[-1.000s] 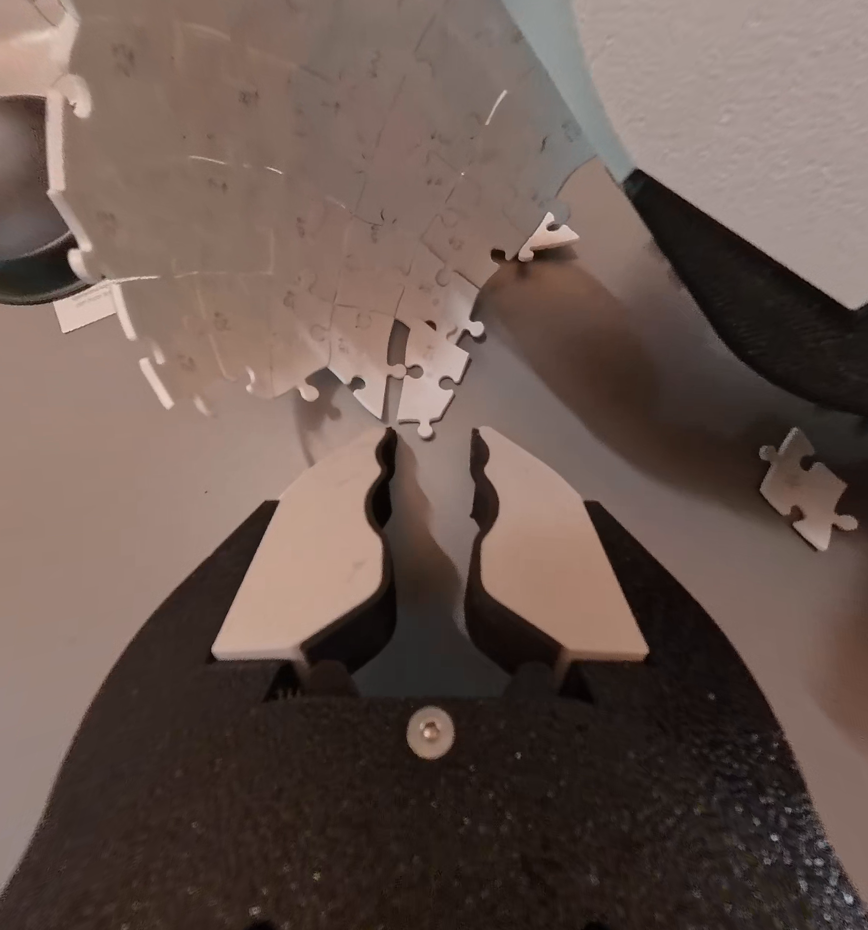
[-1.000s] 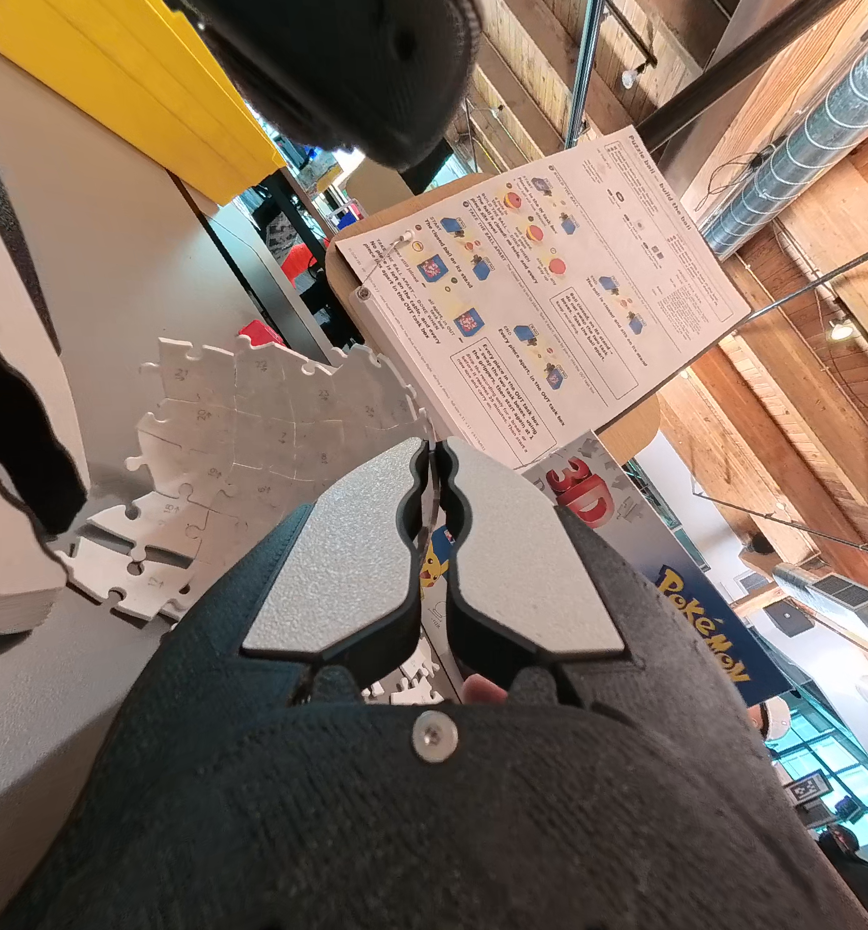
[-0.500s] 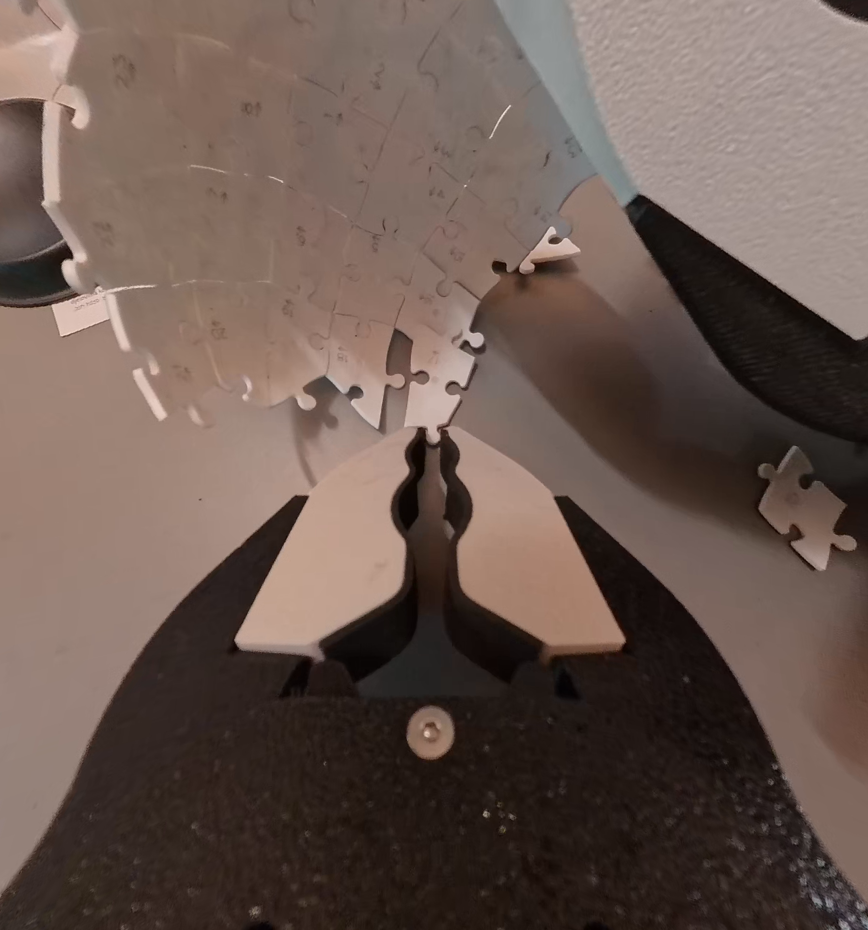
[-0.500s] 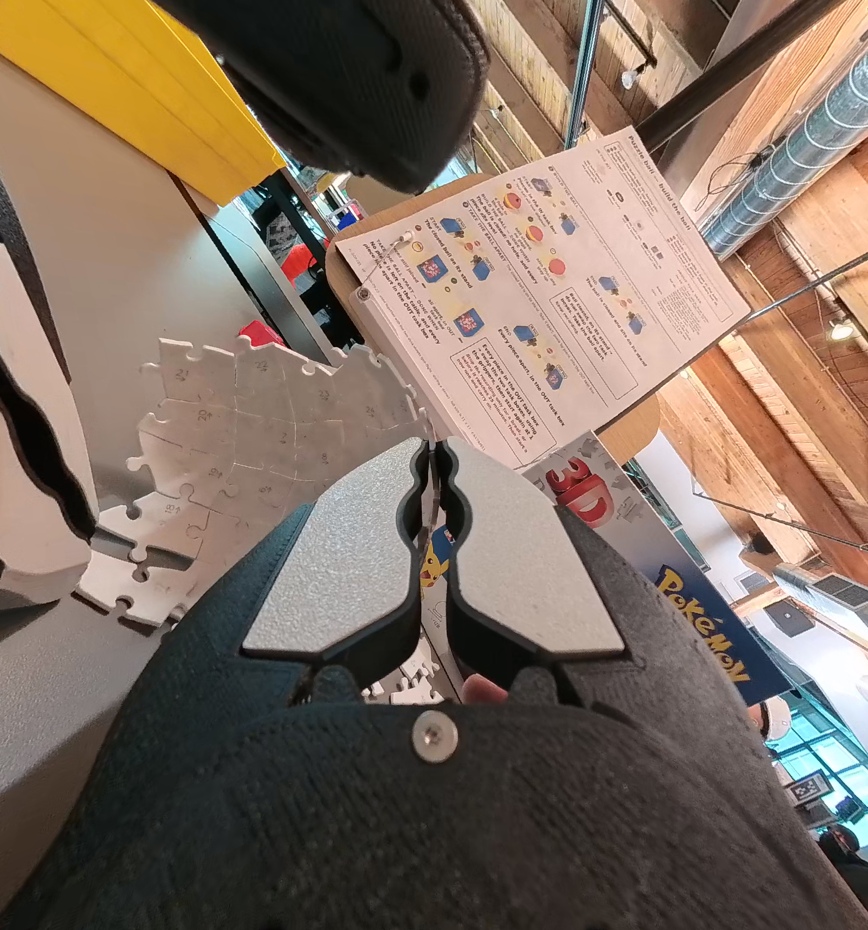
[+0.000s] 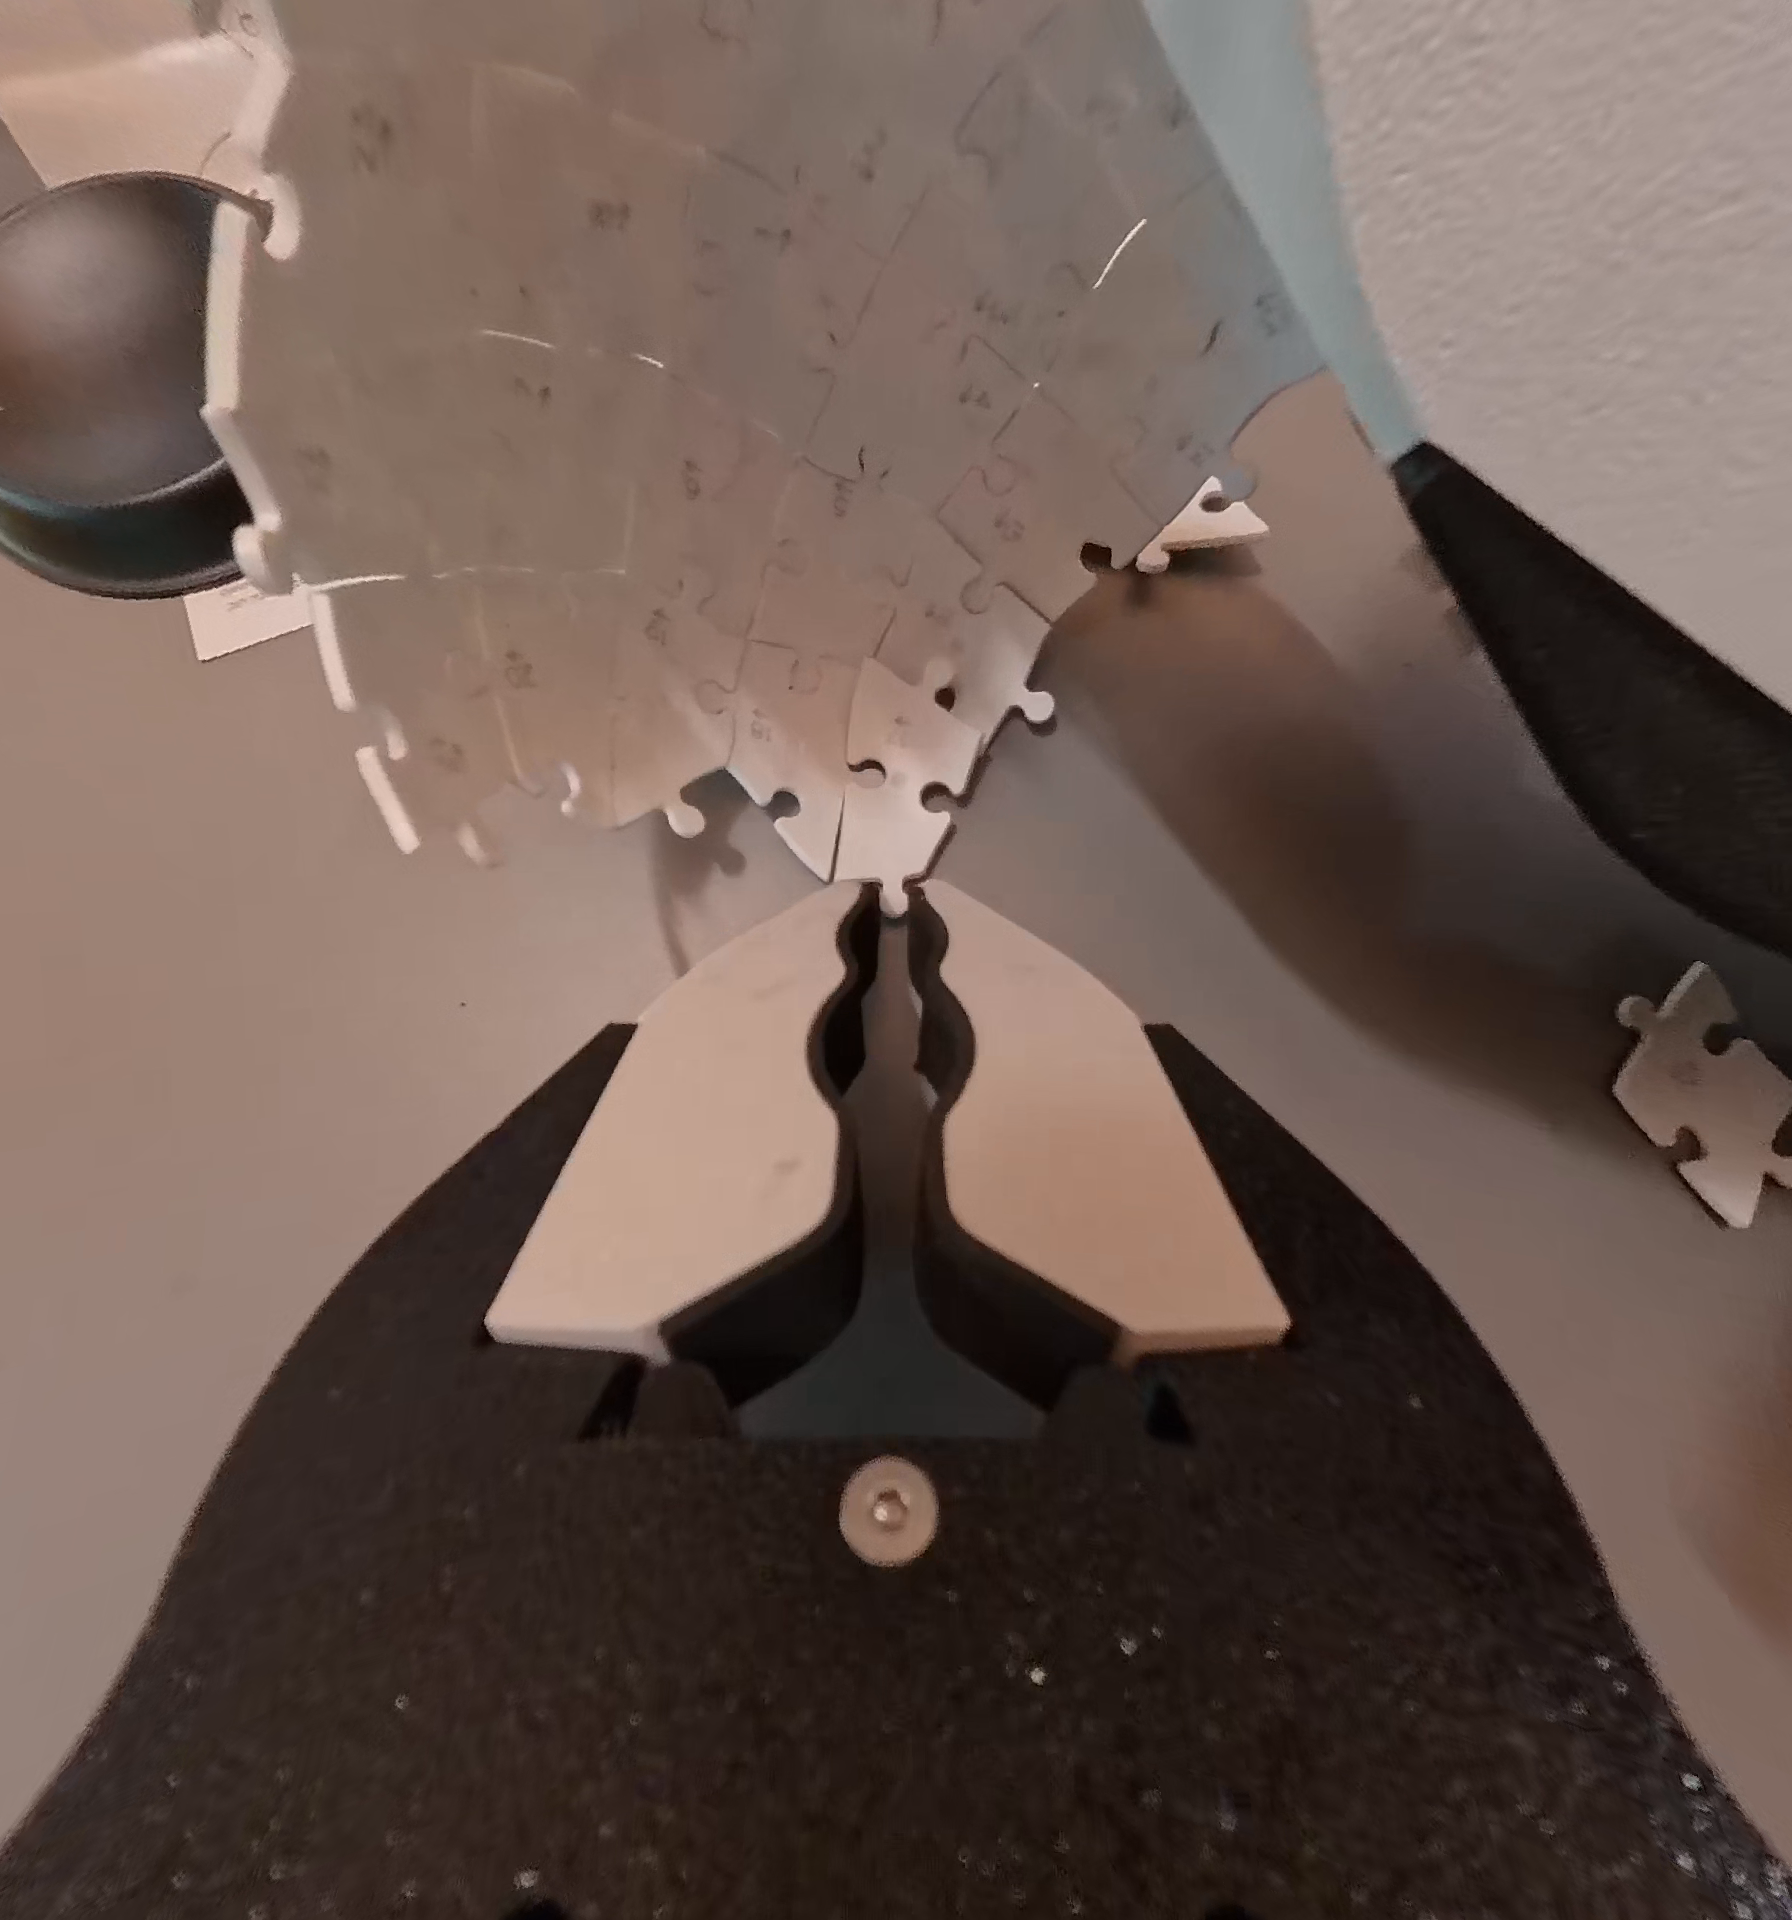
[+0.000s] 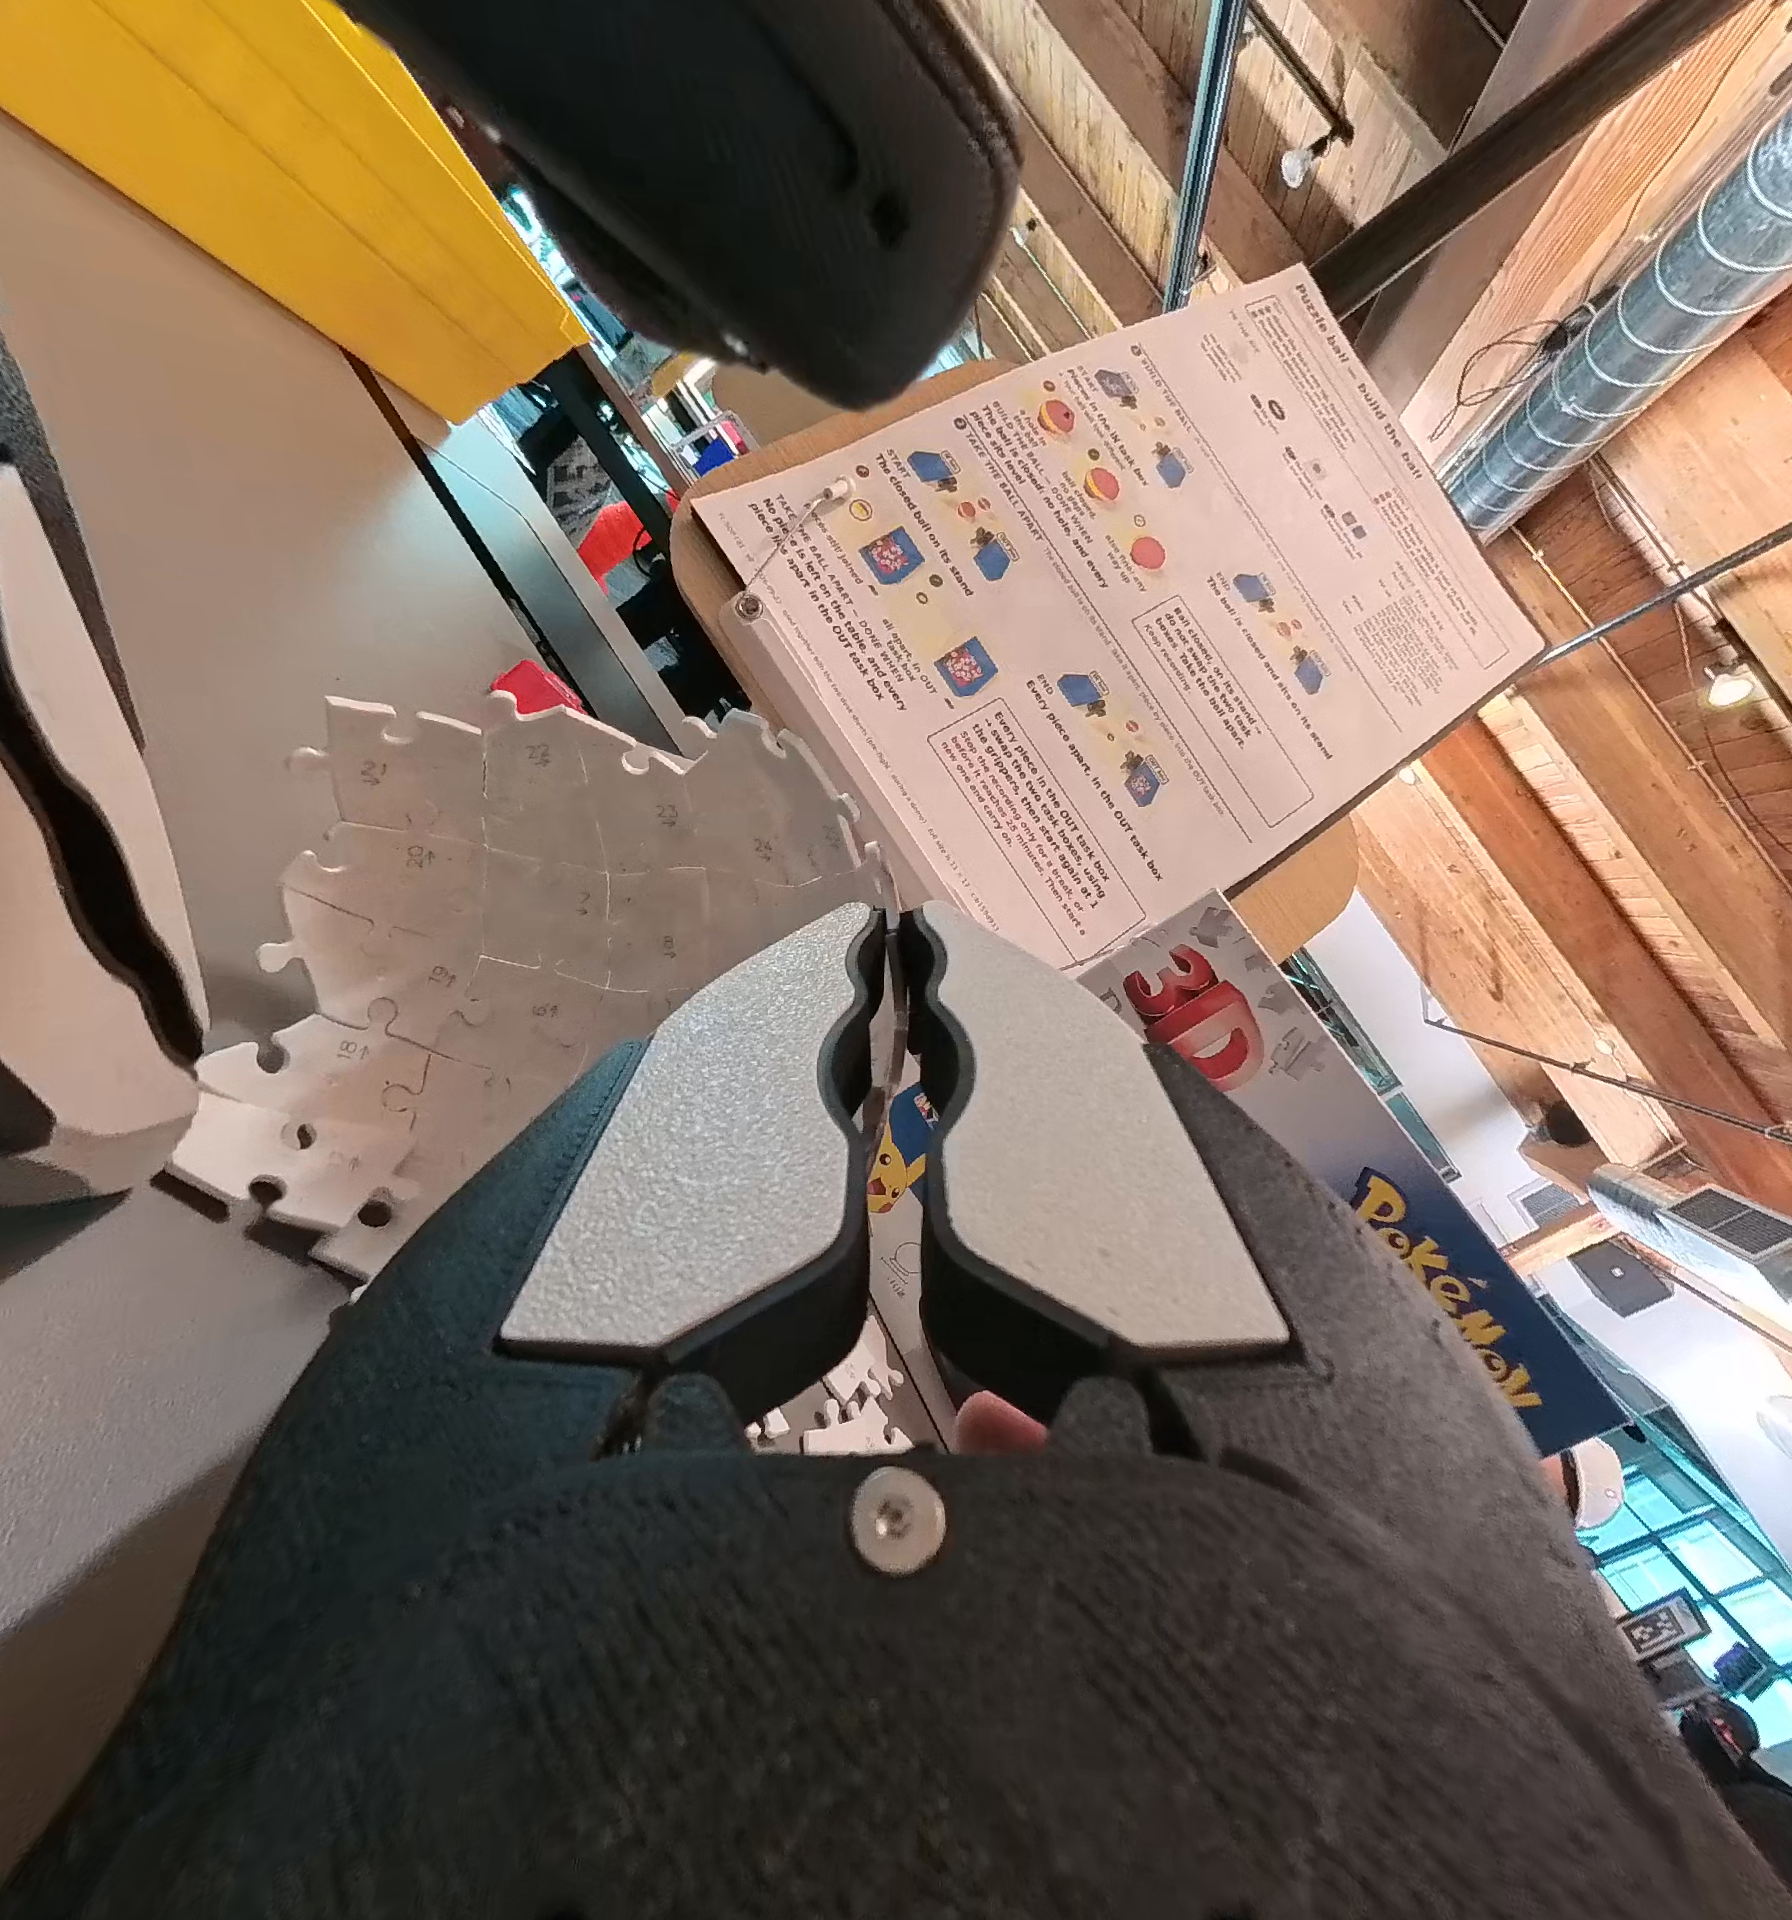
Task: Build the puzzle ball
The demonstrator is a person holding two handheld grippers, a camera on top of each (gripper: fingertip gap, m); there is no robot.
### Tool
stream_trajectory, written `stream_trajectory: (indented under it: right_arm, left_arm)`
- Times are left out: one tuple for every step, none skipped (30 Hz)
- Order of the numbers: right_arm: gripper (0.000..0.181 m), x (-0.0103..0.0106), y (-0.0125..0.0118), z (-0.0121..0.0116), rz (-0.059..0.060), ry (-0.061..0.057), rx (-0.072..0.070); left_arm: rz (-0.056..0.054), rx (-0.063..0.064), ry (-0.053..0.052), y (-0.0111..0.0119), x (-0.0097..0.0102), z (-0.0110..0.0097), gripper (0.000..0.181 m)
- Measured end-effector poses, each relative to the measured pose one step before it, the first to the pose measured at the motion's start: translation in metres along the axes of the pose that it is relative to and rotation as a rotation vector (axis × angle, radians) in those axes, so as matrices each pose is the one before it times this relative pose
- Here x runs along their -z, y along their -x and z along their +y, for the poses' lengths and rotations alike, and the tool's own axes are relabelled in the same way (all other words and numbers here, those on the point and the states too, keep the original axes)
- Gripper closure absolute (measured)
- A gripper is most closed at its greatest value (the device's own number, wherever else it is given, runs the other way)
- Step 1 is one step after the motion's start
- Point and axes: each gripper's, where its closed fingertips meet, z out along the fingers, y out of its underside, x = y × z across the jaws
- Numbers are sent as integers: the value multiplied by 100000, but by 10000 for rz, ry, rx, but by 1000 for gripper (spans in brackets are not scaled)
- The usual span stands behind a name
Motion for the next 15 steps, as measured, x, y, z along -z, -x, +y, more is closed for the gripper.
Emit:
stream_trajectory:
  right_arm:
    - [178,5,0,-11,1,-4,3]
    - [178,1,12,-5,0,-3,17]
    - [178,1,3,-23,4,-4,23]
    - [177,6,8,-33,2,-7,24]
    - [177,2,26,-50,0,-16,25]
    - [177,7,25,-42,-3,-9,31]
    - [178,0,15,-34,1,-8,32]
    - [178,2,2,-30,-1,-9,15]
    - [178,0,13,-10,-2,-3,9]
    - [177,-7,0,7,-2,1,-1]
    - [177,8,5,-11,0,-8,-9]
    - [177,3,-15,-4,1,-3,1]
    - [177,-4,13,2,-2,1,4]
    - [177,-1,9,-1,-5,-1,-4]
    - [178,1,4,-17,-2,-9,2]
  left_arm:
    - [-3,4,36,-59,-12,-9,177]
    - [-40,23,32,-5,-9,-9,177]
    - [-51,53,11,43,-2,-27,177]
    - [17,71,7,-37,-30,-14,177]
    - [47,74,-15,-78,-24,-20,177]
    - [-2,52,-52,-3,-15,-44,177]
    - [-52,2,-53,43,14,-27,176]
    - [-79,-32,-32,86,40,11,176]
    - [-66,-28,-18,79,39,31,176]
    - [-32,-1,-15,23,29,22,176]
    - [-5,7,6,-18,28,62,176]
    - [28,-4,22,-91,38,66,176]
    - [39,0,9,-127,54,61,175]
    - [32,12,-36,-143,76,-27,174]
    - [46,-20,-67,-189,93,-70,174]
